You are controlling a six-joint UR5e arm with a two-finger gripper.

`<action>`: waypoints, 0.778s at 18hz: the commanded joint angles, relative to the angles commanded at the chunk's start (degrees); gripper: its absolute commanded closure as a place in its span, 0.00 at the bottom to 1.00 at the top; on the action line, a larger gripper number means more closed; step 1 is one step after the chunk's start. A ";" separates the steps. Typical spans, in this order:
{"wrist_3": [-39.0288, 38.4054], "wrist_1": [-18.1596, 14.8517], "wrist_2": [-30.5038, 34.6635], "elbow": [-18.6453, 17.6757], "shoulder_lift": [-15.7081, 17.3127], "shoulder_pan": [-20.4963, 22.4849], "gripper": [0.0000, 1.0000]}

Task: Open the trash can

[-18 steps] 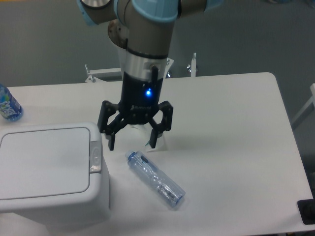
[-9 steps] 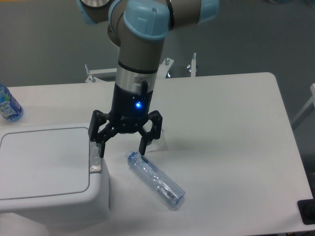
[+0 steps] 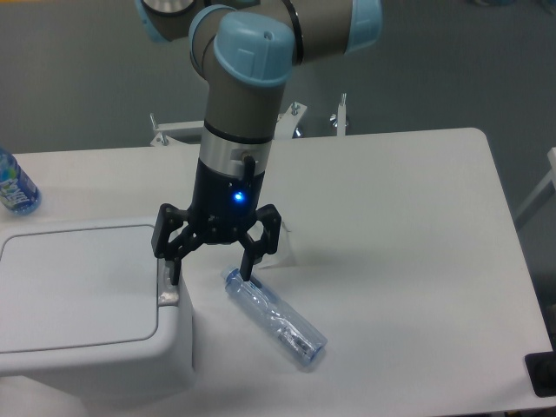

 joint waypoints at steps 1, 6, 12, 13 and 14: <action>0.00 0.00 0.09 -0.09 -0.09 0.00 0.00; 0.09 0.00 0.09 -0.26 -0.26 0.00 0.00; 0.18 0.00 0.17 -0.18 -0.53 0.00 0.00; 0.18 0.00 0.18 -0.18 -0.62 0.00 0.00; 0.18 0.00 0.18 -0.18 -0.62 0.00 0.00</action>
